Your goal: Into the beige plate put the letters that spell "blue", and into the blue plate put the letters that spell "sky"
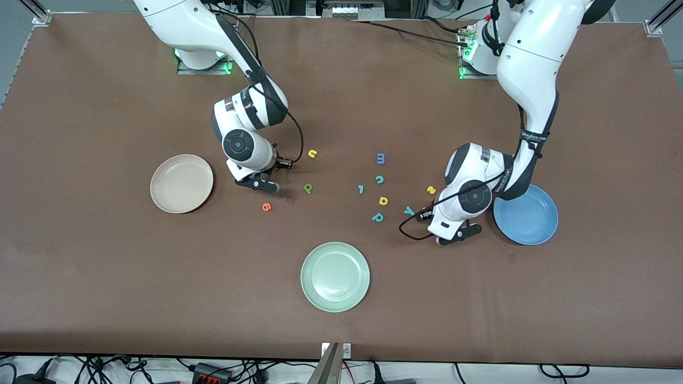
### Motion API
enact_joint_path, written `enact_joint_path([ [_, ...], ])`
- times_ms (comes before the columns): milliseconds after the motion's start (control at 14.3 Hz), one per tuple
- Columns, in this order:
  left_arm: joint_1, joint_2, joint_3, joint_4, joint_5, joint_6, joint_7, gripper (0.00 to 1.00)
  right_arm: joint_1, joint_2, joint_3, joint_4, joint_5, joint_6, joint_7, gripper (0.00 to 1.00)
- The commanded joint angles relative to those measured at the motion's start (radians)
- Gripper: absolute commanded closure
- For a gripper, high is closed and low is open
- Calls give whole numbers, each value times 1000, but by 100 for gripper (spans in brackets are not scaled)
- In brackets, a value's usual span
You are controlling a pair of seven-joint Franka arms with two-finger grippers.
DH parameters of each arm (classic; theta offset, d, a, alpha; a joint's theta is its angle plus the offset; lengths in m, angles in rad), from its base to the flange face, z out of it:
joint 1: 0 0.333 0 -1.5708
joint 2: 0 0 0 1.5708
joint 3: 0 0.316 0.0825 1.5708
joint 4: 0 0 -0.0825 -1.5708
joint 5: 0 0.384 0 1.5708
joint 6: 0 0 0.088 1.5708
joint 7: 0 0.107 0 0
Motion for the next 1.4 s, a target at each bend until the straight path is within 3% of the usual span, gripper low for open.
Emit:
enact_joint_path([
  [0,-1,-8,-13,-21,-15,40,-38,40,18,0,-6,-5,15,13,20,54],
  [140,-1,-8,-12,-27,-15,43,-36,50,15,8,-6,-4,13,13,20,64],
  [350,-1,-8,-12,-27,-15,43,-35,63,7,8,-8,2,13,12,15,89],
  [421,-1,-8,-12,-27,-15,43,-35,73,4,6,-8,4,13,12,12,98],
  [491,1,-10,-12,-24,-15,40,-33,89,2,3,-11,5,13,7,6,100],
  [561,4,-11,-13,-24,-15,38,-26,96,2,-3,-15,7,13,4,4,100],
  [911,10,-27,-7,-10,5,-6,-6,96,-45,-63,-79,53,-4,-31,-58,100],
  [1121,40,-60,20,37,8,-142,132,96,-44,-78,-194,77,-16,-121,-228,100],
  [1332,120,-105,28,36,109,-190,345,96,-47,-83,-340,85,-45,-215,-477,100],
])
